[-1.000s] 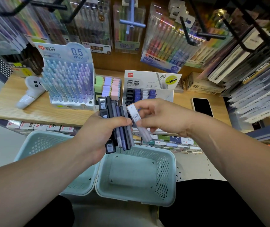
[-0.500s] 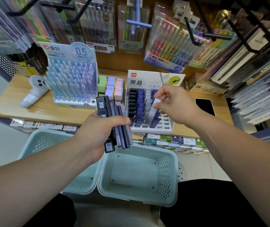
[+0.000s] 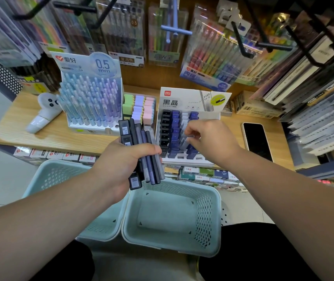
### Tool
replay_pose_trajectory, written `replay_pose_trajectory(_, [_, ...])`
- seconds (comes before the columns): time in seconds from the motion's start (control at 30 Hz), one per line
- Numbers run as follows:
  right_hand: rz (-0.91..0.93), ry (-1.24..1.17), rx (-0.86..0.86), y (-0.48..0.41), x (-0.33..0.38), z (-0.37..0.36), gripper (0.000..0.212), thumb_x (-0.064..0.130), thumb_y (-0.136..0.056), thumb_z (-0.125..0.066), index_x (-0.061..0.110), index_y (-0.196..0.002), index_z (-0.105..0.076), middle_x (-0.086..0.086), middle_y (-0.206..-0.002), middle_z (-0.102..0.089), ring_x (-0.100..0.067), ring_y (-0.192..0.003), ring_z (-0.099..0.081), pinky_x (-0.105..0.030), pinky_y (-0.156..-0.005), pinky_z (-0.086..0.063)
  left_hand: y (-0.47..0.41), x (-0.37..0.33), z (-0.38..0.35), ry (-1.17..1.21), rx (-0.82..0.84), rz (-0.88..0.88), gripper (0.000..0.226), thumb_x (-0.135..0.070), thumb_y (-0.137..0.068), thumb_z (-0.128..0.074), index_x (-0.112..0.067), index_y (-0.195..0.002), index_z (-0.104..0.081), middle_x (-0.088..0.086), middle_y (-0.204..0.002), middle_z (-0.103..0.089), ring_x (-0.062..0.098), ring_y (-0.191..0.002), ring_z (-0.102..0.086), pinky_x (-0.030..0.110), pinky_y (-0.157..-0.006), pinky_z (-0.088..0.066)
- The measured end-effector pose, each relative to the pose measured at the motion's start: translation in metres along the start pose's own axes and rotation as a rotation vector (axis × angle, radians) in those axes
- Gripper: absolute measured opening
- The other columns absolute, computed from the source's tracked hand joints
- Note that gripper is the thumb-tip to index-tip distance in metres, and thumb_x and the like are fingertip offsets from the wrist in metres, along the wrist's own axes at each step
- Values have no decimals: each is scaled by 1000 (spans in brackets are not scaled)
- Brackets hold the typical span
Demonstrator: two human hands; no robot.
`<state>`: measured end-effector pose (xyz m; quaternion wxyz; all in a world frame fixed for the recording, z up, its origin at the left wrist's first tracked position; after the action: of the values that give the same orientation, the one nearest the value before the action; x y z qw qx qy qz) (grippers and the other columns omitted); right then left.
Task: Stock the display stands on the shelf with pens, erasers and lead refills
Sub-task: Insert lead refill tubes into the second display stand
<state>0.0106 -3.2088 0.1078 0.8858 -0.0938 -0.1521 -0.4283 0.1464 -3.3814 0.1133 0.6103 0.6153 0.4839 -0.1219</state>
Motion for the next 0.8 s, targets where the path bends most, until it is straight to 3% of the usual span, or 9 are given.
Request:
replay_pose_trajectory(0.37, [42,-33,36,-2,6,5,12,13,-81,-81,19,-90,-76,7,-87,-66,-13,-75,-59,-34,-71,-54,2,-1,-2,8,1,3,38,-1,-77,-77,1,-114,-66,21,-97,-74,31,-73,-73,39,-61,-59])
replay_pose_trajectory(0.8, [27,74,30,-1,-1,-6,11,19,-86,-76,22,-96,-81,1,-98,-68,-23,-85,-65,-37,-70,-54,4,-3,0,33,11,-5,39,-1,-77,-77,3,-115,-67,23,-99,-73,32,-75,-72,40,-62,-59])
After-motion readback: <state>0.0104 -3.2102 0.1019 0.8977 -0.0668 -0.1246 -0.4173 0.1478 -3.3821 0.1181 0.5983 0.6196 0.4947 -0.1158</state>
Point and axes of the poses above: each hand's wrist, its own y-axis away from the middle knuckle, its own z-axis out of the back of the hand, x = y × z, the point moved 5 cm from there along -y, towards the middle knuckle
